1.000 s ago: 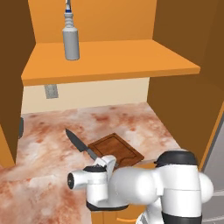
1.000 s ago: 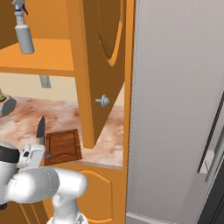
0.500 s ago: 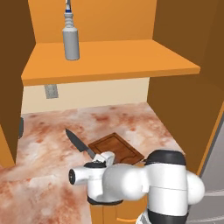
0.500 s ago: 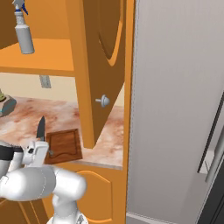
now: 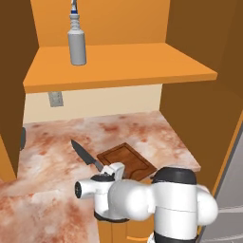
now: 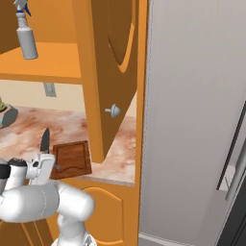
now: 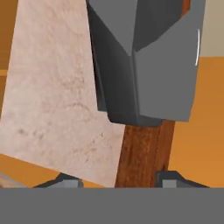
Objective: Move the cutting board and knife to the sink. Then move spray from the cabinet to the counter.
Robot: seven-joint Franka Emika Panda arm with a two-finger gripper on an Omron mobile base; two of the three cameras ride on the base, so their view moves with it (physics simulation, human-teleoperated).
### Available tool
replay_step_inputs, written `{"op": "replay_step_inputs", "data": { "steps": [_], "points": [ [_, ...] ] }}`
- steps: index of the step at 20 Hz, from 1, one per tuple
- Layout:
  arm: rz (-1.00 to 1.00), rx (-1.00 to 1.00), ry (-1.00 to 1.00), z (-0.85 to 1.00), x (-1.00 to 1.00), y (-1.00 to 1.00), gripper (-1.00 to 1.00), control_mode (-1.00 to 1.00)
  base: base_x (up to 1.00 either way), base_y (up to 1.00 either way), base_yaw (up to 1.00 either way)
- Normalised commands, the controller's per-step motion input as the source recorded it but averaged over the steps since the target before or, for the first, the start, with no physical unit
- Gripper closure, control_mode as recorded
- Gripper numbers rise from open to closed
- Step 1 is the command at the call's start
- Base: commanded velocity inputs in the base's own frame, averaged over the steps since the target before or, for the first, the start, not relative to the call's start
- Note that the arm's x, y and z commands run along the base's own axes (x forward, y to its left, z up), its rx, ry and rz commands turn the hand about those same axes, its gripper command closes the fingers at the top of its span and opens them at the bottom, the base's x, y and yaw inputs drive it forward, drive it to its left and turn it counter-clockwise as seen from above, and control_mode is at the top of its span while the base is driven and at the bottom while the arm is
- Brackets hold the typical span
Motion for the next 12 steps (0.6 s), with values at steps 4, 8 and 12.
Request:
{"op": "replay_step_inputs", "data": {
  "steps": [4,8,12],
  "points": [
    [0.0,-0.03,-0.14,0.2,-0.03,-0.14,1.0,-1.0,0.0,0.0,0.0],
    [0.0,-0.07,-0.19,0.71,-0.32,-0.01,1.0,-1.0,0.0,0.0,0.0],
    [0.0,-0.09,-0.18,0.89,-0.45,0.0,1.0,-1.0,0.0,0.0,0.0]
  ]
}}
